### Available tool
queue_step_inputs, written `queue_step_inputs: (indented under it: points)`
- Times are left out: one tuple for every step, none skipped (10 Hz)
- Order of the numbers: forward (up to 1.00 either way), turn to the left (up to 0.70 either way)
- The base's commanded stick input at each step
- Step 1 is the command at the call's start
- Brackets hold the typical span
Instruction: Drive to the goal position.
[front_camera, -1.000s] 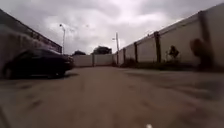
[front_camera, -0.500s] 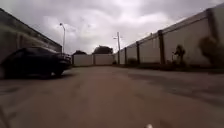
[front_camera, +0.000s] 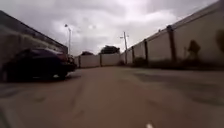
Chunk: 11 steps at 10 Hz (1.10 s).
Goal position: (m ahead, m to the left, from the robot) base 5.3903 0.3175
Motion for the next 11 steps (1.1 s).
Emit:
queue_step_inputs:
  points:
    - [1.00, 0.00]
    - [1.00, 0.00]
    - [1.00, 0.00]
    - [1.00, 0.00]
    - [1.00, 0.00]
    - [1.00, 0.00]
    - [1.00, 0.00]
    - [1.00, 0.00]
    - [1.00, 0.04]
    - [1.00, 0.17]
    - [1.00, 0.21]
